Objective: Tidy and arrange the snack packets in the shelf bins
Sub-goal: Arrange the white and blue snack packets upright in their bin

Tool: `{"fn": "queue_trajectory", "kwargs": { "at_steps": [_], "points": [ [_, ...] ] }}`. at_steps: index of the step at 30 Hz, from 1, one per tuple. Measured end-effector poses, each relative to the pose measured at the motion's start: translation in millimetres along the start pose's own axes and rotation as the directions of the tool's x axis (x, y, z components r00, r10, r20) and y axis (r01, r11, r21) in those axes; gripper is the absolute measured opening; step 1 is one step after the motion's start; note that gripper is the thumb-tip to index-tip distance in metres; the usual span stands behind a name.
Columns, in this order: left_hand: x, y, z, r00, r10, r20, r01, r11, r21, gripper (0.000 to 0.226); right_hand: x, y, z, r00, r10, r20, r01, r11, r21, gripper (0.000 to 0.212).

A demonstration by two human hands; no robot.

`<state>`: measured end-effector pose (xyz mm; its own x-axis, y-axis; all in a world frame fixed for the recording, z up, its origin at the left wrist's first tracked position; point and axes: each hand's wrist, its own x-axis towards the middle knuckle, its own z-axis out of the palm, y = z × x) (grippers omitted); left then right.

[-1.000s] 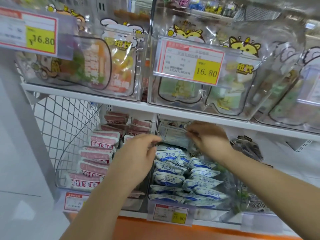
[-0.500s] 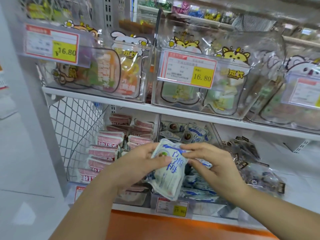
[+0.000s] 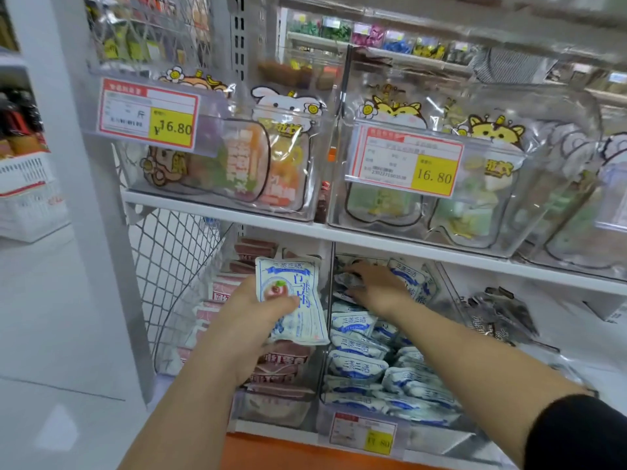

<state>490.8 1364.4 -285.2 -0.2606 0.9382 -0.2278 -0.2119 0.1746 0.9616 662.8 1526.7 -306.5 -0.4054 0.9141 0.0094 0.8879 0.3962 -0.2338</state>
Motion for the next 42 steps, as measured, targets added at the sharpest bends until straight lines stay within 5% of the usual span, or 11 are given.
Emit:
{"fn": "queue_trajectory", "kwargs": {
  "at_steps": [8, 13, 16, 19, 20, 24, 29, 37, 40, 42],
  "points": [
    [-1, -1, -4, 0.993, 0.114, -0.016, -0.112, 0.989, 0.102, 0.02, -77, 19, -36, 0.917, -0.005, -0.398, 0.083, 0.98, 0.179, 0.029],
    [-13, -3, 8, 0.991, 0.118, 0.058, -0.123, 0.988, 0.092, 0.02, -143, 18, -51, 0.913, 0.141, -0.383, 0.068, 0.873, 0.483, 0.003],
    [-23, -4, 19, 0.992, 0.098, 0.077, -0.102, 0.994, 0.046, 0.019, -166, 16, -49, 0.911, 0.314, -0.268, 0.003, 0.644, 0.765, 0.008],
    [-34, -6, 29, 0.994, 0.064, 0.085, -0.063, 0.998, -0.02, 0.022, -175, 2, -46, 0.904, 0.425, 0.043, -0.102, 0.118, 0.988, 0.01],
    [-37, -8, 31, 0.995, 0.055, 0.081, -0.052, 0.998, -0.033, 0.024, -175, 0, -45, 0.897, 0.432, 0.09, -0.107, 0.016, 0.994, 0.012],
    [-47, -10, 40, 0.992, 0.06, 0.113, -0.044, 0.99, -0.138, 0.031, -170, -16, -47, 0.909, 0.403, 0.107, -0.046, -0.159, 0.986, 0.017],
    [-49, -12, 46, 0.984, 0.131, 0.119, -0.115, 0.984, -0.139, 0.05, -164, -51, -32, 0.941, 0.329, 0.082, -0.092, 0.015, 0.996, 0.016],
    [-33, -9, 24, 0.967, 0.236, -0.098, -0.236, 0.972, 0.018, 0.028, -143, -59, -27, 0.983, 0.186, -0.011, -0.077, 0.46, 0.885, 0.021],
    [-26, -3, 14, 0.958, 0.248, -0.145, -0.25, 0.968, 0.011, 0.023, -106, -19, -37, 0.977, 0.179, -0.114, -0.058, 0.743, 0.667, 0.011],
    [-22, -2, 12, 0.96, 0.239, -0.148, -0.24, 0.971, 0.013, 0.021, -76, 4, -40, 0.992, 0.103, -0.071, -0.075, 0.944, 0.322, 0.017]
  ]
}}
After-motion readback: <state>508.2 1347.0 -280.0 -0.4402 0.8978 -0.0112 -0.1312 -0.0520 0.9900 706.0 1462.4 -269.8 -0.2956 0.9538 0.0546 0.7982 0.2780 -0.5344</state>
